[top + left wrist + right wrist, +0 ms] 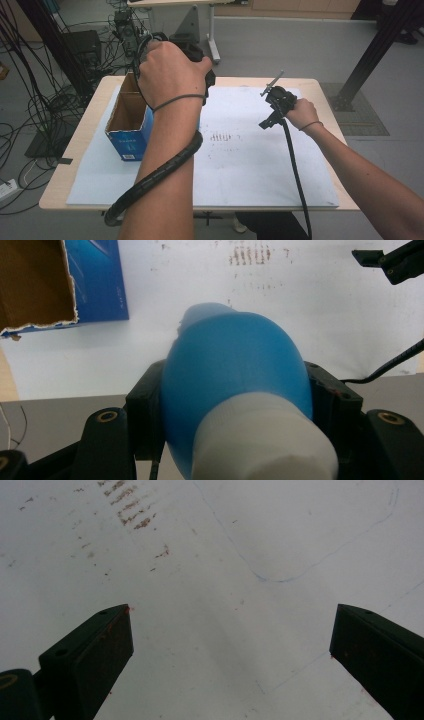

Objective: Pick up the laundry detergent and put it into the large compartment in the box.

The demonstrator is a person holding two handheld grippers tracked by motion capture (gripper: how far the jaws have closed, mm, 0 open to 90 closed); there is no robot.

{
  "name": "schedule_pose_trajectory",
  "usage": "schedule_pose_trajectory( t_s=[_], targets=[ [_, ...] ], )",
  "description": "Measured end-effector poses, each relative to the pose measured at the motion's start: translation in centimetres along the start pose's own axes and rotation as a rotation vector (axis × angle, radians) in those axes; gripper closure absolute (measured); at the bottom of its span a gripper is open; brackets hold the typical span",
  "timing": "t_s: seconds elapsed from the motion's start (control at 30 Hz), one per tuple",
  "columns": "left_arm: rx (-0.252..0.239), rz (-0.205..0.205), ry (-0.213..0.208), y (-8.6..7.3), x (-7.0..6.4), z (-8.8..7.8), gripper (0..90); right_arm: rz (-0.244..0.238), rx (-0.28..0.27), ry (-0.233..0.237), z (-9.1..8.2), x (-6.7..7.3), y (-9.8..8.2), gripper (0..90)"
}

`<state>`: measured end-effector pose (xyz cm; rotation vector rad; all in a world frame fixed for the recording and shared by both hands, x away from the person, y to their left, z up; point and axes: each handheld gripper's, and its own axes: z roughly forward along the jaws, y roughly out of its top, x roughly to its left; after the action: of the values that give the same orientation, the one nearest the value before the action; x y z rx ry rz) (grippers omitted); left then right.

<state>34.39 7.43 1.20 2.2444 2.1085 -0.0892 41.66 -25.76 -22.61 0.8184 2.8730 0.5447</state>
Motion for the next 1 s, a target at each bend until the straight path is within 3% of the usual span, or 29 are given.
schedule_pose_trajectory(
  t_s=[0.23, 0.5, 0.7, 1.0],
  targets=[
    [-0.018, 0.033, -0.026, -0.8, 0.5, -0.1, 37.1, 0.027, -0.006, -0.026, -0.7, 0.0, 0.2, 3.4],
    [-0.029, 0.059, -0.023, -1.2, 0.6, -1.2, 37.1, 0.034, -0.014, -0.032, -1.0, 0.3, 0.1, 3.7],
    [-0.036, 0.083, -0.019, -0.9, 0.9, -2.1, 37.1, 0.052, -0.025, -0.047, -1.7, 0.3, -0.1, 3.3],
    [-0.029, 0.101, -0.038, 0.6, 2.5, -1.5, 37.2, 0.068, -0.040, -0.043, -2.1, 0.1, -0.2, 3.6]
  ],
)
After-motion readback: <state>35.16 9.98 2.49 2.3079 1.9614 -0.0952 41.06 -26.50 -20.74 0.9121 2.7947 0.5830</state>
